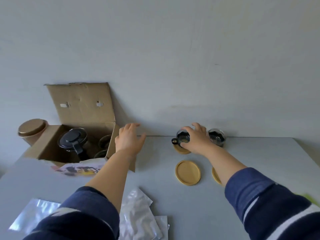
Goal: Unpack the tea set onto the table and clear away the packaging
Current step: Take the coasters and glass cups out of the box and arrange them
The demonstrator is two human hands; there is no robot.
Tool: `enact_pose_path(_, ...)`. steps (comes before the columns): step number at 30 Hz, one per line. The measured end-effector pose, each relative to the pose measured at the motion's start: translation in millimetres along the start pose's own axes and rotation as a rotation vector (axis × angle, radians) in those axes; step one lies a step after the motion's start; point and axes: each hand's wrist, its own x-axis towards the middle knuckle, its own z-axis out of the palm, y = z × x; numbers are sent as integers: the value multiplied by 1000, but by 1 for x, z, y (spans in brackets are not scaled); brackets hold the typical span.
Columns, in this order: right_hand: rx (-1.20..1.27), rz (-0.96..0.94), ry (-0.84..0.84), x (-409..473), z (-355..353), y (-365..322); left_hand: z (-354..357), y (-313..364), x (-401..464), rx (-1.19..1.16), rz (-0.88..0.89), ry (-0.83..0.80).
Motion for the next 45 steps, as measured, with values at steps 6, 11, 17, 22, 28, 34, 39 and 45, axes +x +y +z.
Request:
enact_pose_path(6,40,-233,-71,-1,34,-111,-61,-79,-11,54,-173,12)
enact_pose_path(11,130,-442,13,8,58,-187,-73,-126,-20,159,-189,-55)
enact_pose_path(17,-295,-600,-76,47,81,-250,-62,-146,-28,16,-102,11)
enact_pose_path(22,-835,-573,-218,72,98,-282,-54,-159,-32,-108,-72,93)
enact_pose_path(28,-989,-550,-208,79,126,-293,-44,-162,-33,-201,-114,227)
enact_pose_path(34,-910,-661,4,70,116,-288,-53,-148,-30,98,-72,272)
enact_pose_path(39,-819,-686,95,59,82,-290,-71,-130,-9,243,-55,-8)
enact_pose_path(45,-463,-588,69,45,30,-275,-84,-97,21,579,-136,-540)
